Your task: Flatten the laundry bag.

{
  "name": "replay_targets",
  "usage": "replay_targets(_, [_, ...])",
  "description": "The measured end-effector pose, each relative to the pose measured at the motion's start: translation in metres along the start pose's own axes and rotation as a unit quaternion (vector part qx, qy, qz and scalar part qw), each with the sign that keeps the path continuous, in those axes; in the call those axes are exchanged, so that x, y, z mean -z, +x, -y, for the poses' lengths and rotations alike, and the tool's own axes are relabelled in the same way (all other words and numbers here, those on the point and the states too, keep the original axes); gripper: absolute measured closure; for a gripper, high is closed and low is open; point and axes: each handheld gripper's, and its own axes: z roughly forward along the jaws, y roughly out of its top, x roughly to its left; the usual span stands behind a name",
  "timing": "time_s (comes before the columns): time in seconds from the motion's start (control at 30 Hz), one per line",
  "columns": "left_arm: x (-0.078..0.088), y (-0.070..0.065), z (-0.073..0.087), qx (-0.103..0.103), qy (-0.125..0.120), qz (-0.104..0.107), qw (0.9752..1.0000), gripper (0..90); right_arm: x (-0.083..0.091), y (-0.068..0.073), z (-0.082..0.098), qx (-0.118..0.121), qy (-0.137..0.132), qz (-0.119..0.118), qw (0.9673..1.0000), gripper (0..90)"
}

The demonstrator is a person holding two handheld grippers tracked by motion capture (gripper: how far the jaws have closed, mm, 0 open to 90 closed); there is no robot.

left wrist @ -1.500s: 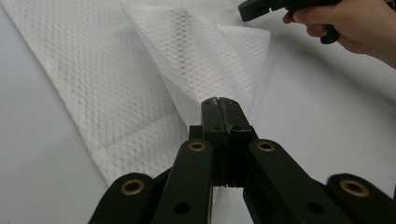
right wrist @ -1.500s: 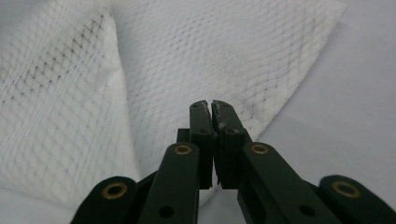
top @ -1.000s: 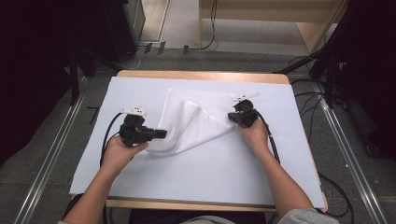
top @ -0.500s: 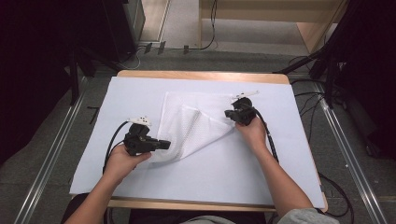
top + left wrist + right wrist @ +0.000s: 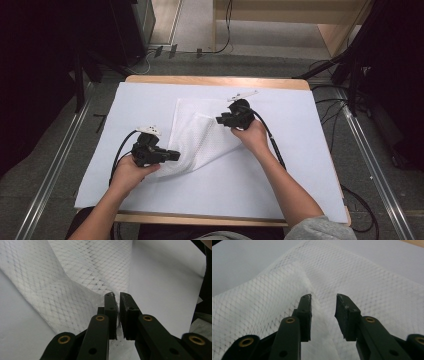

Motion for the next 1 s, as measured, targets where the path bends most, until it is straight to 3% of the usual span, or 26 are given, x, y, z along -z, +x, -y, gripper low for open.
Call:
replay_targets(0.1, [-0.001, 0.001, 0.0, 0.0, 0.002, 0.0, 1.0, 85.2, -0.01, 0.005, -0.002, 0.009, 0.005, -0.005, 0.9999, 58.7])
replay_targets(0.27, [-0.003, 0.003, 0.001, 0.002, 0.004, -0.002, 1.0, 85.3, -0.026, 0.006, -0.001, 0.01, 0.025, -0.015, 0.9995, 59.2])
replay_targets(0.5, [-0.002, 0.005, 0.001, 0.005, 0.001, -0.003, 1.0, 85.3, -0.035, 0.007, 0.004, 0.017, 0.059, -0.008, 0.9981, 87.1])
replay_targets(0.67, [0.002, 0.007, 0.001, 0.011, -0.012, 0.0, 0.9999, 85.3, -0.019, 0.007, -0.002, 0.009, 0.045, -0.025, 0.9986, 89.1])
replay_targets(0.93, [0.015, 0.005, -0.01, 0.018, -0.043, -0.002, 0.9989, 80.7, 0.026, 0.015, 0.0, 0.028, 0.015, -0.036, 0.9989, 89.1])
replay_targets(1.0, [0.019, 0.003, -0.014, 0.008, -0.052, -0.01, 0.9986, 79.9, 0.032, 0.016, 0.004, 0.032, 0.015, -0.036, 0.9987, 89.1])
